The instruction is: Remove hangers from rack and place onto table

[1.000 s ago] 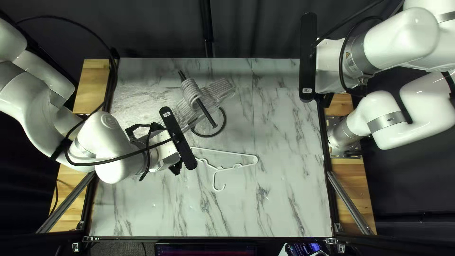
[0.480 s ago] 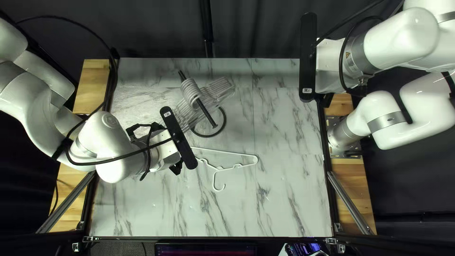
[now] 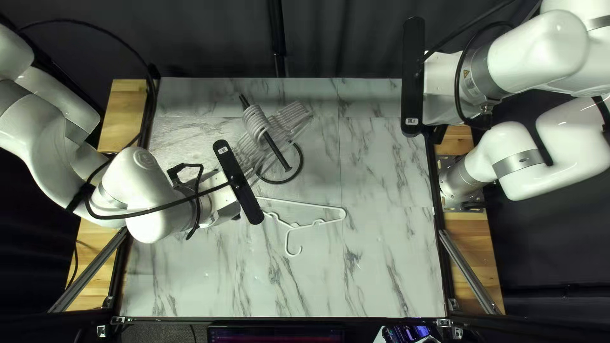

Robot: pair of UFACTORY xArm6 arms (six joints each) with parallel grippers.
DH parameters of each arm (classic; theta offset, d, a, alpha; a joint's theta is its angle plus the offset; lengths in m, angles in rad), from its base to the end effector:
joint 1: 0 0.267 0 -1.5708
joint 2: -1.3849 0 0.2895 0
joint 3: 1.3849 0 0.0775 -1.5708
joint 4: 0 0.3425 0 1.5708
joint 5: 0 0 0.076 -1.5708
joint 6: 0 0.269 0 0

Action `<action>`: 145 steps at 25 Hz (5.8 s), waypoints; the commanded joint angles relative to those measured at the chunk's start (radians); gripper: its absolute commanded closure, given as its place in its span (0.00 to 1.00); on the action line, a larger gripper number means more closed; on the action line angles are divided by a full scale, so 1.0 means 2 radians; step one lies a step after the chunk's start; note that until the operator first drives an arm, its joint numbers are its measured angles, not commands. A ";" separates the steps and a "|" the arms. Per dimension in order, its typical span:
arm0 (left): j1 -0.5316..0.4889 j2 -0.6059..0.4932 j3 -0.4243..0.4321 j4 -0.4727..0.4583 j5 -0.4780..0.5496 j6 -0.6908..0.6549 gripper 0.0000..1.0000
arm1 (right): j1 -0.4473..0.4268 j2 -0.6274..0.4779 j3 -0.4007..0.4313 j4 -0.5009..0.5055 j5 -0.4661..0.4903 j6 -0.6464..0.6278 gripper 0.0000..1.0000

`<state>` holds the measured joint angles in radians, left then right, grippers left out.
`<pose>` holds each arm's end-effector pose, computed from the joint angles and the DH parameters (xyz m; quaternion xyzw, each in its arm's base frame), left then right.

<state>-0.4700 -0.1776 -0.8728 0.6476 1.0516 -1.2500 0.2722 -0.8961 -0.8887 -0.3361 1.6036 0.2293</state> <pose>0.4400 -0.0910 0.2187 -0.9369 -0.2143 -0.2089 0.1806 0.2644 -0.0191 0.3989 0.9821 0.0005 0.1276 0.1387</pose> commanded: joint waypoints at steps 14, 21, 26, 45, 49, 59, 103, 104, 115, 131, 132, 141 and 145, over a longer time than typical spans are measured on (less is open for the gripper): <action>-0.047 0.010 -0.055 0.008 0.064 -0.014 1.00 | 0.000 0.000 0.000 0.000 0.000 0.000 0.00; -0.112 0.052 -0.080 0.038 0.058 -0.052 1.00 | 0.000 0.000 0.000 0.000 0.000 0.000 0.00; -0.145 0.103 -0.098 0.064 0.029 -0.058 1.00 | 0.000 0.000 0.000 0.000 0.000 0.000 0.00; -0.113 0.243 -0.191 0.055 0.082 0.080 1.00 | 0.000 0.000 0.000 0.000 0.000 0.000 0.00; -0.123 0.301 -0.239 0.057 0.133 0.122 1.00 | 0.000 0.000 0.000 0.000 0.000 0.000 0.00; -0.120 0.327 -0.261 0.047 0.179 0.118 1.00 | 0.000 0.000 0.000 0.000 0.000 0.000 0.00; -0.127 0.404 -0.237 0.094 0.293 0.131 1.00 | 0.000 0.000 0.000 0.000 0.000 0.000 0.00; -0.128 0.398 -0.229 0.093 0.293 0.128 1.00 | 0.000 0.000 0.000 0.000 0.000 0.000 0.00; -0.141 0.353 -0.165 0.114 0.253 0.075 1.00 | 0.000 0.000 0.000 0.000 0.000 0.000 0.00; -0.124 0.352 -0.138 0.166 0.183 0.059 1.00 | 0.000 0.000 0.000 0.000 0.000 0.000 0.00; -0.123 0.351 -0.133 0.169 0.177 0.056 1.00 | 0.000 0.000 0.000 0.000 0.000 0.000 0.00; -0.117 0.337 -0.108 0.182 0.153 0.049 1.00 | 0.000 0.000 0.000 0.000 0.000 0.000 0.00; -0.116 0.340 -0.113 0.178 0.153 0.054 1.00 | 0.000 0.000 0.000 0.000 0.000 0.000 0.00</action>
<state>-0.7023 0.4988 -1.0940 1.0076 1.3586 -1.1469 0.2722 -0.8961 -0.8887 -0.3361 1.6036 0.2293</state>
